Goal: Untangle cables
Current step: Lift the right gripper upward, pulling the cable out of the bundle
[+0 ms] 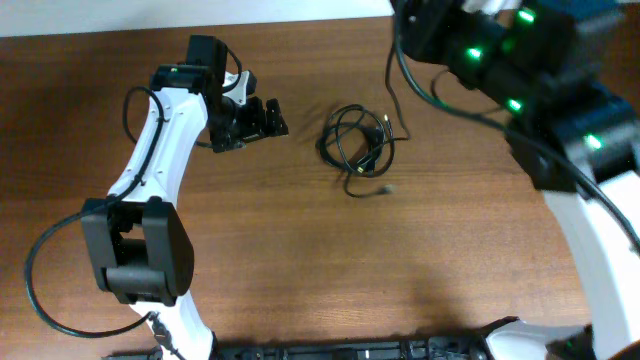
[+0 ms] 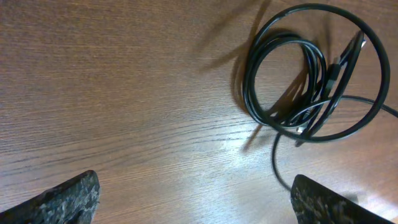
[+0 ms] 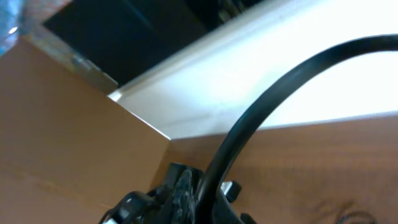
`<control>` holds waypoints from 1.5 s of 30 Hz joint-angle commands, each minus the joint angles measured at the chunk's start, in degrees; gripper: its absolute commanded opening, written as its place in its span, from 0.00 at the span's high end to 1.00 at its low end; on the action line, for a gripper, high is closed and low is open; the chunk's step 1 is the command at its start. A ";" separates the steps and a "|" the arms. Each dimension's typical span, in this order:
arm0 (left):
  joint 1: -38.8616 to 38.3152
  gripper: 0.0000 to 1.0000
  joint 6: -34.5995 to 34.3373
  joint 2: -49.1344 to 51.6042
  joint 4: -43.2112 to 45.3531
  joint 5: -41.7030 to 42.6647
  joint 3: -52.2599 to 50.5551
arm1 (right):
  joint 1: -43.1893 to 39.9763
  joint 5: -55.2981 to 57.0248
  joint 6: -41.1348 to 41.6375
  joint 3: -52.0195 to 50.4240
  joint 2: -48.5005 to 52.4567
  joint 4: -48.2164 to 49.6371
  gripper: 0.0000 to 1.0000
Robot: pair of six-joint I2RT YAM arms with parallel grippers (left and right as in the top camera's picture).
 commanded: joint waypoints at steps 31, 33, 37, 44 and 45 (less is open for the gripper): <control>-0.79 0.01 -0.50 -0.04 -2.16 0.61 0.90 | -23.02 29.83 -18.86 -0.42 26.80 -53.16 0.07; -0.79 0.01 -0.50 -0.04 -2.01 0.61 0.90 | -23.04 16.63 -30.51 -0.42 26.80 -50.60 0.05; -0.79 0.01 -0.50 -0.04 -2.03 0.61 0.90 | -20.83 -9.84 -57.02 -1.09 26.82 -48.09 0.03; -0.79 0.01 -0.50 -0.04 -2.05 0.59 0.90 | -12.63 -2.40 -57.51 -19.69 26.82 -24.72 0.04; -0.79 0.01 -0.50 -0.04 -2.03 0.61 0.90 | -11.98 -1.60 -57.51 -22.86 26.82 -20.09 0.05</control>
